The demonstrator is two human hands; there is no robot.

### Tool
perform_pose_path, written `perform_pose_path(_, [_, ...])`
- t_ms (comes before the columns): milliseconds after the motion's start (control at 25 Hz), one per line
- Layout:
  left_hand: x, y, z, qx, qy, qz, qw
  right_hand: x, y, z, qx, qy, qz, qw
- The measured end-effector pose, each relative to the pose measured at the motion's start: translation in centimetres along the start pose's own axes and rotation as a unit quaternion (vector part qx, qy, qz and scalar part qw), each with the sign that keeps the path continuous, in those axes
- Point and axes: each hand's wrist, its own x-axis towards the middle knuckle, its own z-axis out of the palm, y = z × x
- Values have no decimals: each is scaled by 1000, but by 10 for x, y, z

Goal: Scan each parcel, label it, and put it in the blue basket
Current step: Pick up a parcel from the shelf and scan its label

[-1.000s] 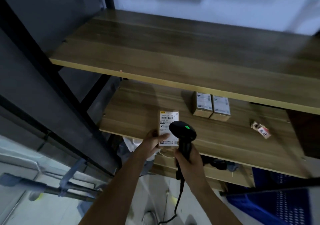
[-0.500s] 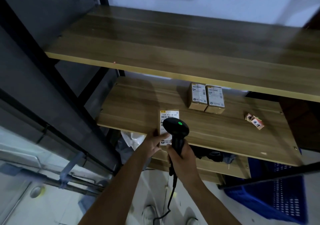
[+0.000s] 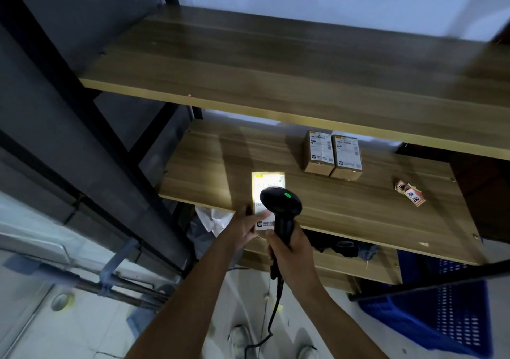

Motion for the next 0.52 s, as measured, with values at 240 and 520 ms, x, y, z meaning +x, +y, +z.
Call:
perform_pose_path(240, [13, -1, -2, -15, 9, -3, 1000, 6, 1, 2, -8, -5, -4, 1000])
perform_pose_path(520, [16, -3, -13, -47, -18, 11, 999, 11, -6, 4, 3, -7, 9, 1000])
